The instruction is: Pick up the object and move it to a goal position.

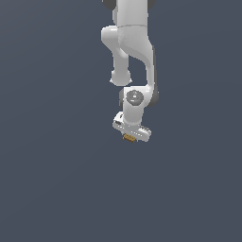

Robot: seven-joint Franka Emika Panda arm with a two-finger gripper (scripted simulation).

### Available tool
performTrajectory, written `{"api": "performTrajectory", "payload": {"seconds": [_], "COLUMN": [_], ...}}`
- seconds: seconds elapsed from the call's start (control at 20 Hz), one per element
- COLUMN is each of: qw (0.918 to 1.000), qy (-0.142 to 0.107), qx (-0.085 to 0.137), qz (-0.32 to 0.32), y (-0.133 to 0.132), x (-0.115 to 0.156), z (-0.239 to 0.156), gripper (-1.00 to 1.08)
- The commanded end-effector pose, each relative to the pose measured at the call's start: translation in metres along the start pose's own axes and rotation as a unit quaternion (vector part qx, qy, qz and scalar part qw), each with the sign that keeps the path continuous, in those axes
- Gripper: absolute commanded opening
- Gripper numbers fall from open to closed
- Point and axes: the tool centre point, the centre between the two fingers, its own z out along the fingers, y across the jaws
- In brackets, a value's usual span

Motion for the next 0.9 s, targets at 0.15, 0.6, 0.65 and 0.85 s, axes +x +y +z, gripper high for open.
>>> {"api": "performTrajectory", "payload": {"seconds": [0.15, 0.6, 0.65, 0.85], "qw": [1.0000, 1.0000, 1.0000, 1.0000], "qy": [0.001, 0.001, 0.001, 0.000], "qx": [0.000, 0.000, 0.000, 0.000], "qz": [0.000, 0.000, 0.000, 0.000], "y": [0.001, 0.006, 0.007, 0.010], "x": [0.003, 0.014, 0.016, 0.024], "z": [-0.016, -0.081, -0.091, -0.134], "gripper": [-1.00, -1.00, -1.00, -1.00]}}
